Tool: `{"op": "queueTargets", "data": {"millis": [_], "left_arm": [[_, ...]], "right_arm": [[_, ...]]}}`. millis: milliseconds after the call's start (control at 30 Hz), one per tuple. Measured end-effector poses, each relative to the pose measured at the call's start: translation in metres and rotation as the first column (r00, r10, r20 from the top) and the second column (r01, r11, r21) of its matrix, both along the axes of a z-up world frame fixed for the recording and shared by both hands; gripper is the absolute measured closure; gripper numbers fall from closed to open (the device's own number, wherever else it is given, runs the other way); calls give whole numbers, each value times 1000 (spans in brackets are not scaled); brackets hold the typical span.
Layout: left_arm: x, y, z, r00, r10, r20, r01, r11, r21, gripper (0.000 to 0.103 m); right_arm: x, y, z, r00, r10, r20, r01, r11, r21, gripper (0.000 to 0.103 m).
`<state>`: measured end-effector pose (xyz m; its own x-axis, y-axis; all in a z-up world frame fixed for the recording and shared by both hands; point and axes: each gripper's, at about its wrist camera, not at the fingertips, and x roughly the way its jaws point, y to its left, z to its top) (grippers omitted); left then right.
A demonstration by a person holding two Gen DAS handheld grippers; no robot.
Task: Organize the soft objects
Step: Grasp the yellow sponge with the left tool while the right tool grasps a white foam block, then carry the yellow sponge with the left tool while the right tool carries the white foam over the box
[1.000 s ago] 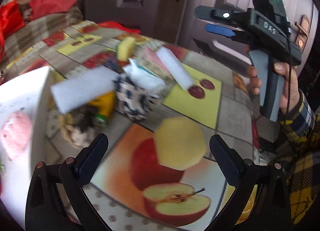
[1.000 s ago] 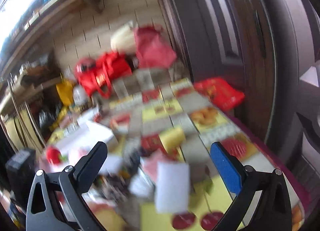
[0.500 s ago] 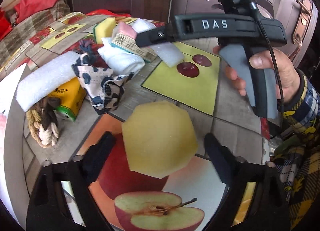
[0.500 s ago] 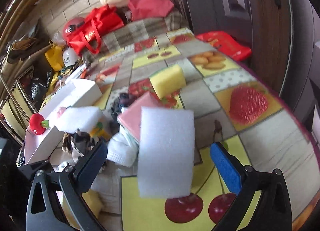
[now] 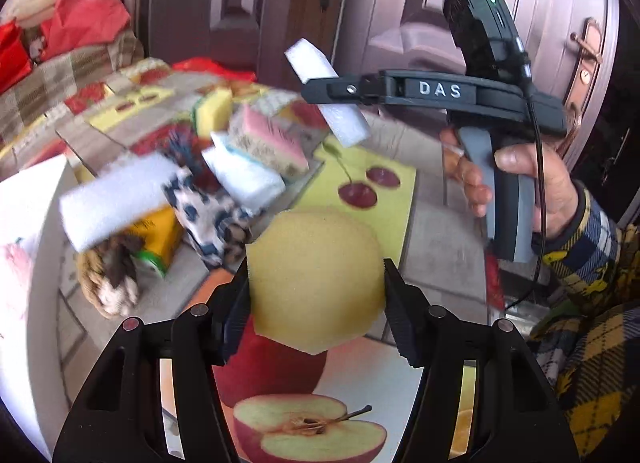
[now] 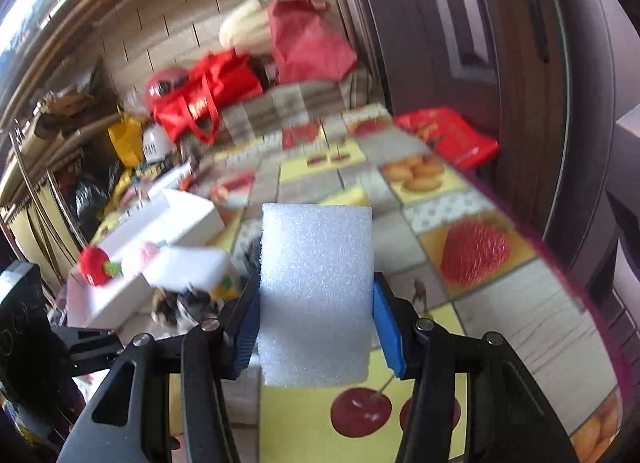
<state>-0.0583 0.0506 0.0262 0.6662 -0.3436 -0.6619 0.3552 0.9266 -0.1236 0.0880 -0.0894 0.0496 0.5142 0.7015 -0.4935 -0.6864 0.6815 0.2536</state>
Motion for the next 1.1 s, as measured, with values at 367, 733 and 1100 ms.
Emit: {"op": "queueTargets", "data": {"millis": [367, 733, 1100], "left_arm": [[-19, 49, 44, 955, 201, 216, -192, 979, -62, 43], [-30, 103, 57, 866, 417, 277, -398, 909, -126, 43], [-49, 159, 66, 745, 600, 292, -560, 800, -215, 43]], "right_arm": [[-7, 4, 29, 999, -9, 43, 4, 993, 119, 51], [-9, 13, 46, 999, 32, 36, -38, 983, 178, 51], [-18, 52, 68, 990, 121, 74, -132, 975, 179, 51]]}}
